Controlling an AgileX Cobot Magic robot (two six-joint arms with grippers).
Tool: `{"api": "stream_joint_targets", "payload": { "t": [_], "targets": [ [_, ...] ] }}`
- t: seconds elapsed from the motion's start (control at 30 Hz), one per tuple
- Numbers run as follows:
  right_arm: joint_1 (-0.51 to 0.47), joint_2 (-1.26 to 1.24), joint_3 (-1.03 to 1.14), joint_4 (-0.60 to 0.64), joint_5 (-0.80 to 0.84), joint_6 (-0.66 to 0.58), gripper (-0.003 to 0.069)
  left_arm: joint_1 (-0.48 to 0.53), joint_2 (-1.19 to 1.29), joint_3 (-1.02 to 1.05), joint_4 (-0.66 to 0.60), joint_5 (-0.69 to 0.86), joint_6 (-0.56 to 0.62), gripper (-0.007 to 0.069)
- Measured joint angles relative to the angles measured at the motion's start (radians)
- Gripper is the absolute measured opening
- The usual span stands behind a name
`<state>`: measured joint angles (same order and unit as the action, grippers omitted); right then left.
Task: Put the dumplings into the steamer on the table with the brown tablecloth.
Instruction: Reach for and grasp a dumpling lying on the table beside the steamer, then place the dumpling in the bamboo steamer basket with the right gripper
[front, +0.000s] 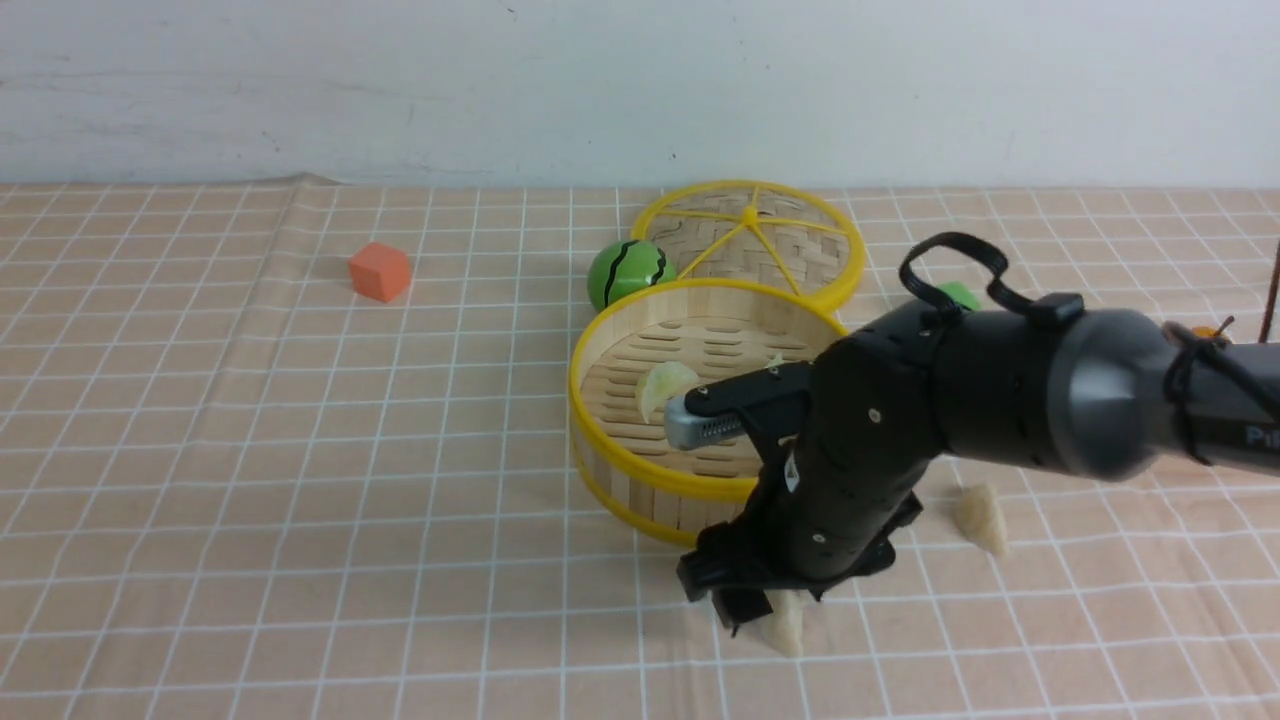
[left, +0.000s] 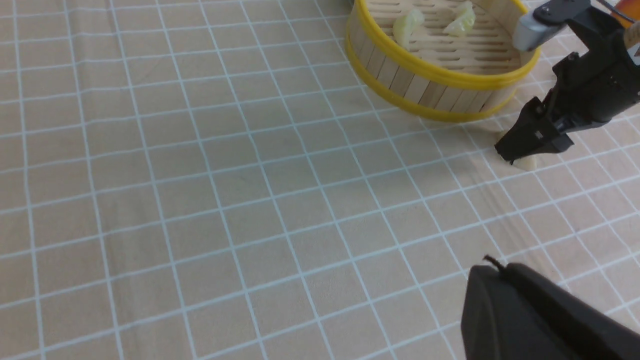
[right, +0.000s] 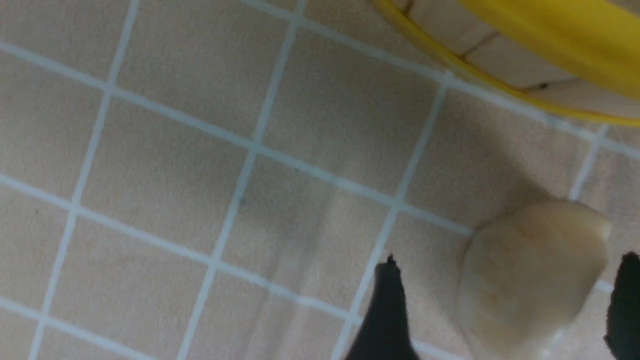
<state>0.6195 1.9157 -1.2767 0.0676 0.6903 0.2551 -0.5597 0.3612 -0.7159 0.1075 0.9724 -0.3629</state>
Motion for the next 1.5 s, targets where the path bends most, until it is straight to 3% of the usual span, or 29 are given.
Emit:
{"api": "stream_joint_targets", "payload": {
  "t": [0.17,0.23,0.47,0.63,0.87,1.3,1.4,1.43,1.5],
  "targets": [
    [-0.007,0.032,-0.008,-0.002,0.011,0.022,0.0267,0.000,0.000,0.000,0.000,0.025,-0.001,-0.0014],
    [-0.007,0.032,-0.009,-0.002,0.011,0.026,0.0229,0.000,0.000,0.000,0.000,0.026,-0.001,-0.0014],
    [-0.007,0.046,-0.055,-0.012,0.088,0.027,0.0233,0.000,0.000,0.000,0.000,0.028,-0.001,-0.0014],
    [0.007,-0.003,-0.182,-0.045,0.235,-0.021,0.0233,0.000,0.000,0.000,0.000,0.028,-0.001,-0.0014],
    [0.001,-0.029,-0.439,-0.053,0.277,-0.085,0.0233,0.000,0.000,0.000,0.001,0.018,-0.001,-0.0014],
    [-0.013,0.319,-0.632,-0.161,0.238,-0.005,0.0232,0.000,0.000,0.000,-0.003,0.009,-0.001,-0.0014],
    [-0.013,0.322,-0.640,-0.174,0.221,0.000,0.0273,0.000,0.000,0.000,-0.006,0.009,-0.001,-0.0014],
    [-0.013,0.323,-0.659,-0.178,0.237,0.000,0.0337,0.000,0.000,0.000,-0.007,0.009,-0.001,-0.0014],
    [-0.013,0.322,-0.677,-0.178,0.257,0.000,0.0393,0.000,0.000,0.000,-0.007,0.009,-0.001,-0.0014]
  ]
}}
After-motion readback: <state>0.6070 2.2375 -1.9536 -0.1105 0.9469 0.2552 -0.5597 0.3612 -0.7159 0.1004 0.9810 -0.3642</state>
